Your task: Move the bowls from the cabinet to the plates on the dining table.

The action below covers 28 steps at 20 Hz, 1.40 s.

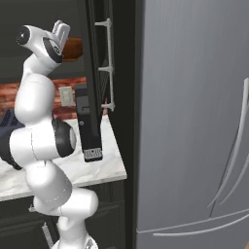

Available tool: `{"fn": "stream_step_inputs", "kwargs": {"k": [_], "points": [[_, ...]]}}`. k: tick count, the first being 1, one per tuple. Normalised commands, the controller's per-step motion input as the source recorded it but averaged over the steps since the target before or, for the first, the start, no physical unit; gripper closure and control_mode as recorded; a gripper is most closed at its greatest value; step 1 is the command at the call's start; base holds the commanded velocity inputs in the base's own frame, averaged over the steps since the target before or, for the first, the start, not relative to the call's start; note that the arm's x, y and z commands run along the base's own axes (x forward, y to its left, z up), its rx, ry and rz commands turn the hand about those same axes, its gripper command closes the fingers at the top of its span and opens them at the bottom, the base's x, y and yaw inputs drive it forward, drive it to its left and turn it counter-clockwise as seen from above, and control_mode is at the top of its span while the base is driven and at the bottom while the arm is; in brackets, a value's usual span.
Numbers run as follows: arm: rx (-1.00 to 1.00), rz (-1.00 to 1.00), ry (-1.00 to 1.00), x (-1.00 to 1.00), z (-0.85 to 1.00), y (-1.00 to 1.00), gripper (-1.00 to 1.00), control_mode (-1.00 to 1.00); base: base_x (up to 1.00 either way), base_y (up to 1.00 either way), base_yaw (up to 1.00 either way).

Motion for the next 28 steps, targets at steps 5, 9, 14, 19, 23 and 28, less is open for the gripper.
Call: {"fn": "stream_step_inputs", "kwargs": {"k": [5, 9, 14, 19, 23, 28], "points": [[0.0, 0.03, 0.02, 0.29, -0.28, 0.22, -1.0, -1.0, 0.0, 0.0, 0.0], [0.0, 0.06, 0.02, 0.06, -0.65, 0.32, -1.0, -1.0, 0.0, 0.0, 0.0], [-0.01, 0.1, 0.01, 0.0, -0.97, 0.37, -1.0, -1.0, 0.0, 0.0, 0.0], [-0.01, 0.1, 0.0, 0.0, -0.79, 0.3, -1.0, -1.0, 0.0, 0.0, 0.0], [-0.04, 0.08, 0.0, 0.0, -0.92, 0.52, 1.0, -1.0, 0.0, 0.0, 0.0], [0.0, 0.06, 0.0, 0.0, -0.76, 0.49, 1.0, -1.0, 0.0, 0.0, 0.0]]}}
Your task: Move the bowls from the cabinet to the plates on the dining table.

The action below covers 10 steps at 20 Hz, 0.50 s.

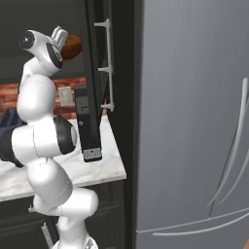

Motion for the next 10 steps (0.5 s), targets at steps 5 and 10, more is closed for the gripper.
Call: {"fn": "stream_step_inputs", "kwargs": {"k": [5, 10], "points": [[-0.02, 0.07, -0.01, -0.41, -0.15, 0.21, 1.0, -1.0, 0.0, 0.0, 0.0], [-0.06, 0.07, -0.09, -0.99, 0.04, 0.06, 1.0, -1.0, 0.0, 0.0, 0.0]]}}
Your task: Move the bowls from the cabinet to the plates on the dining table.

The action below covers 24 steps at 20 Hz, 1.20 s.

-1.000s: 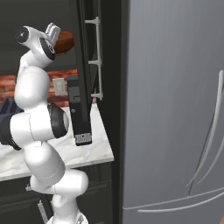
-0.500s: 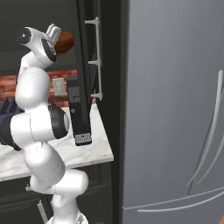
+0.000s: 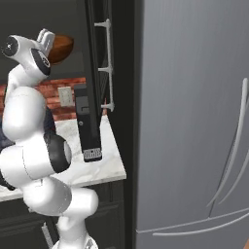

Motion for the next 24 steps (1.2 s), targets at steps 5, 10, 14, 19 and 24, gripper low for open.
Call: {"fn": "stream_step_inputs", "kwargs": {"k": [5, 10, 14, 19, 24], "points": [[-0.11, 0.07, -0.1, -1.0, 0.0, 0.0, 1.0, -1.0, 0.0, 0.0, 0.0], [-0.12, 0.07, -0.06, -1.0, -0.23, -0.14, 1.0, -1.0, 0.0, 0.0, 0.0], [-0.03, 0.06, -0.02, -1.0, -0.25, -0.21, 1.0, -1.0, 0.0, 0.0, 0.0], [-0.04, 0.02, 0.0, -1.0, -0.41, -0.36, 1.0, -1.0, 0.0, 0.0, 0.0], [-0.03, 0.0, 0.0, -1.0, -0.42, -0.43, 1.0, -1.0, 0.0, 0.0, 0.0]]}}
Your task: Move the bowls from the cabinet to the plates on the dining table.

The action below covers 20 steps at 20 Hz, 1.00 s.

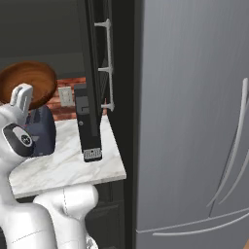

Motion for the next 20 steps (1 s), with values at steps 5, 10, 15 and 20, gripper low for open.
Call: {"fn": "stream_step_inputs", "kwargs": {"k": [5, 10, 15, 20], "points": [[-0.01, 0.01, 0.0, -0.98, -0.42, -0.44, 1.0, -1.0, 0.0, 0.0, 0.0], [-0.04, 0.0, 0.0, -0.69, -0.66, -0.46, 1.0, -1.0, 0.0, 0.0, 0.0], [-0.06, 0.0, 0.0, -0.26, -0.72, -0.47, 1.0, -1.0, 0.0, 0.0, 0.0], [-0.06, 0.0, 0.0, -0.01, -0.7, -0.5, 1.0, -1.0, 0.0, 0.0, 0.0]]}}
